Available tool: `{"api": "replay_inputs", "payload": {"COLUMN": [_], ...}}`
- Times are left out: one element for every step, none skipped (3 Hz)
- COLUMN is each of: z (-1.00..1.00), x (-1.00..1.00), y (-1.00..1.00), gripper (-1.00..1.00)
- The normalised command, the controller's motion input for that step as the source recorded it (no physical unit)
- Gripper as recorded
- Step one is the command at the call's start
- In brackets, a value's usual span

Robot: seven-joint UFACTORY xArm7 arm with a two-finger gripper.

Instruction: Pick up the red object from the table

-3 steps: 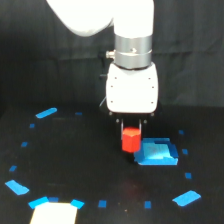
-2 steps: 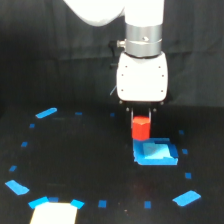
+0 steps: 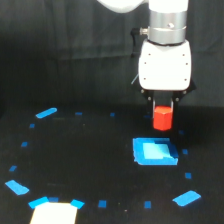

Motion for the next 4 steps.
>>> {"api": "replay_inputs", "payload": {"z": [1.00, 0.87, 0.76, 0.11], "x": [0.40, -0.29, 0.12, -0.32], "y": [0.39, 0.63, 0.57, -0.77], "gripper": [-0.70, -0.44, -0.81, -1.00]}}
